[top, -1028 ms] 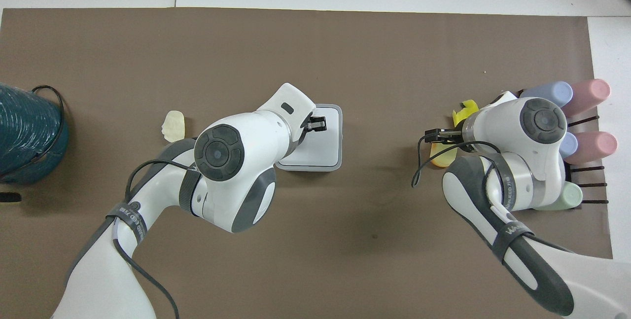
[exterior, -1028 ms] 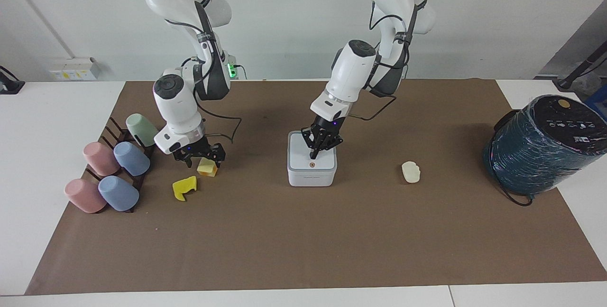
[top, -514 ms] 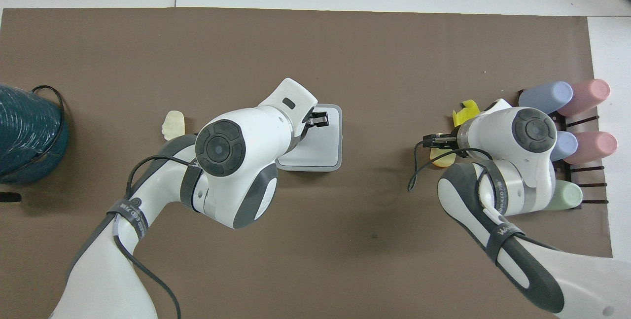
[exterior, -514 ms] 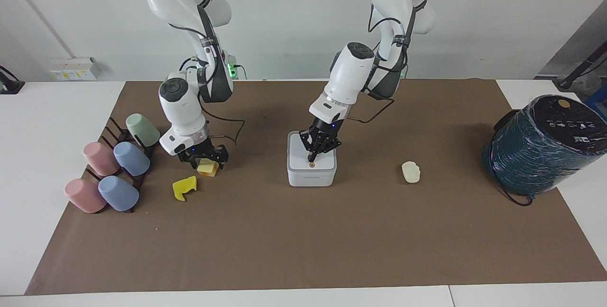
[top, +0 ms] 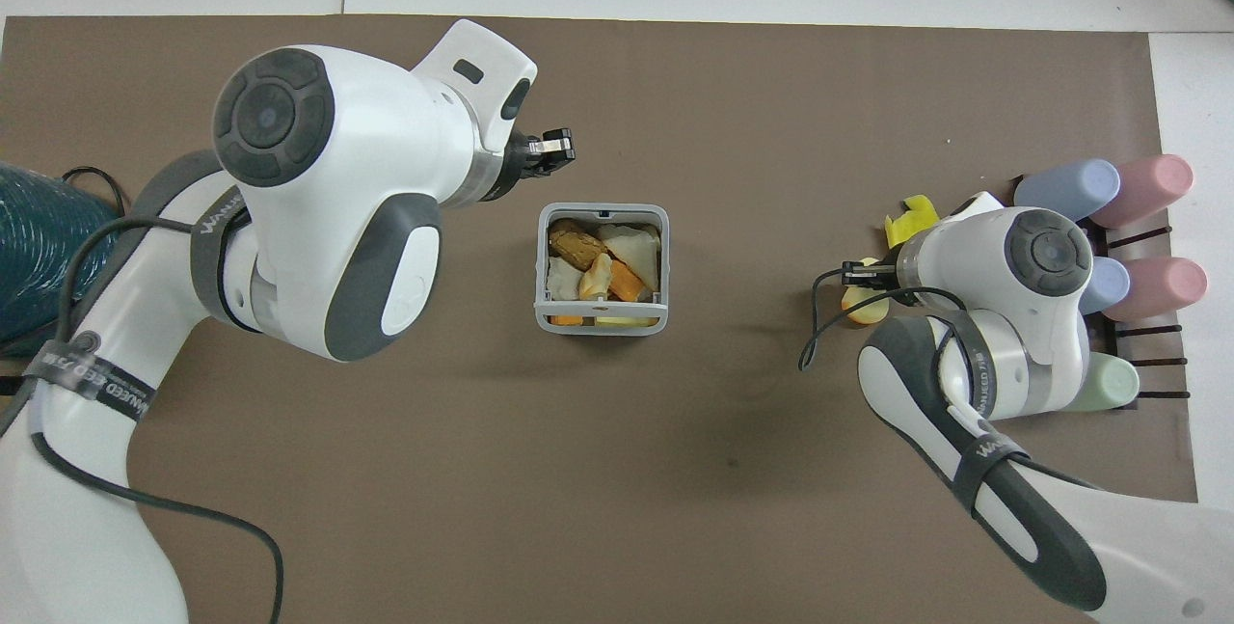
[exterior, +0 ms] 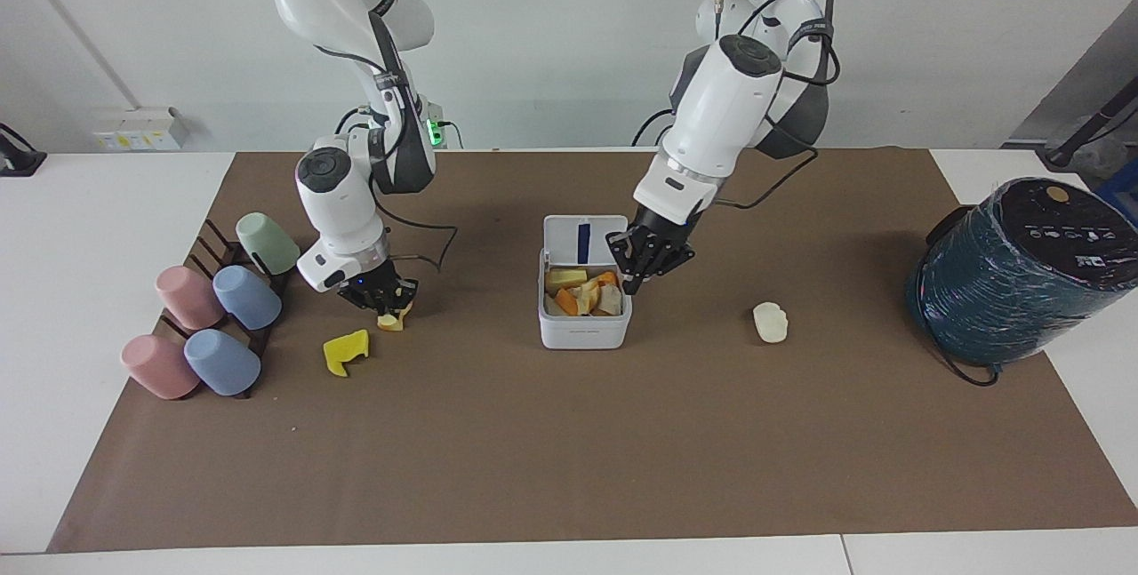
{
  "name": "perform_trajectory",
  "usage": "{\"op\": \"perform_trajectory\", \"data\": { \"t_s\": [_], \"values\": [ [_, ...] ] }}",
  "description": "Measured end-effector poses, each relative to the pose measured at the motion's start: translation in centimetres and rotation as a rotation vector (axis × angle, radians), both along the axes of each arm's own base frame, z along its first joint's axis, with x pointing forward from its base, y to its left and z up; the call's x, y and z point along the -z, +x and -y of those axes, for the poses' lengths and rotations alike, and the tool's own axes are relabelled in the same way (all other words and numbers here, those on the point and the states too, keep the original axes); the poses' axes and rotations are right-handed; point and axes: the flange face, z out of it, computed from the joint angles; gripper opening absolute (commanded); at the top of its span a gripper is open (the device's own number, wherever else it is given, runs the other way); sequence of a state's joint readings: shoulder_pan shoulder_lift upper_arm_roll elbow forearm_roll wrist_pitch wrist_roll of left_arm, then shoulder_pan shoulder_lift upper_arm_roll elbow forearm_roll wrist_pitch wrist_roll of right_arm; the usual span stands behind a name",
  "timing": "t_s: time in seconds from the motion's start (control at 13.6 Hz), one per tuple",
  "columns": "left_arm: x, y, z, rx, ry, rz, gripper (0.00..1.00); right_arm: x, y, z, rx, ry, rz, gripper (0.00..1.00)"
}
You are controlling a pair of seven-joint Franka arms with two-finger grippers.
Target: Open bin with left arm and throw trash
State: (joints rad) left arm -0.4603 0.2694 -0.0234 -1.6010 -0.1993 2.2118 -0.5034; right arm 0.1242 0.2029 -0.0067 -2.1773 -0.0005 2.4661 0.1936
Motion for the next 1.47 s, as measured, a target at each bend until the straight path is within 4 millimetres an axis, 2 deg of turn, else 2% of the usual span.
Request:
{"op": "perform_trajectory", "data": {
  "t_s": [0.07, 0.22, 0.29, 0.44, 0.51, 0.66, 0.73, 0.88, 1.1, 1.18, 1.25, 1.47],
  "values": [
    [0.3, 0.5, -0.8, -0.014, 0.003, -0.005, 0.13, -1.1, 0.4, -0.1, 0.014, 0.000, -0.013, 0.00],
    [1.1, 1.8, -3.6, -0.033, 0.022, -0.016, 0.32, -5.5, 1.4, -0.9, 0.055, 0.002, -0.042, 0.00],
    [1.7, 2.4, -5.4, -0.033, 0.041, -0.023, 0.44, -8.4, 1.9, -2.3, 0.079, 0.015, -0.049, 0.00],
    [2.6, 3.4, -8.6, -0.016, 0.078, -0.026, 0.63, -13.5, 2.4, -6.1, 0.141, 0.087, -0.049, 0.00],
    [3.0, 3.8, -10.1, -0.004, 0.097, -0.025, 0.69, -15.5, 2.5, -8.0, 0.180, 0.140, -0.045, 0.00],
    [4.2, 4.2, -12.6, 0.031, 0.151, -0.023, 0.79, -17.6, 2.6, -11.1, 0.266, 0.264, -0.046, 0.00],
    [4.9, 4.3, -13.7, 0.050, 0.184, -0.025, 0.82, -17.9, 2.7, -12.8, 0.304, 0.316, -0.041, 0.00],
    [6.7, 4.2, -15.4, 0.073, 0.226, -0.037, 0.86, -16.9, 2.6, -17.3, 0.379, 0.377, -0.024, 0.00],
    [10.1, 3.5, -17.0, 0.111, 0.257, -0.054, 0.85, -13.0, 2.2, -23.9, 0.435, 0.430, -0.031, 0.00],
    [11.2, 3.3, -17.4, 0.124, 0.270, -0.056, 0.85, -11.5, 2.2, -25.4, 0.438, 0.439, -0.034, 0.00],
    [12.2, 3.1, -17.9, 0.127, 0.279, -0.052, 0.84, -10.3, 2.2, -26.1, 0.438, 0.441, -0.036, 0.05],
    [16.2, 2.2, -19.9, 0.148, 0.298, -0.077, 0.84, -8.8, 2.5, -26.5, 0.441, 0.434, -0.051, 0.61]
  ]
}}
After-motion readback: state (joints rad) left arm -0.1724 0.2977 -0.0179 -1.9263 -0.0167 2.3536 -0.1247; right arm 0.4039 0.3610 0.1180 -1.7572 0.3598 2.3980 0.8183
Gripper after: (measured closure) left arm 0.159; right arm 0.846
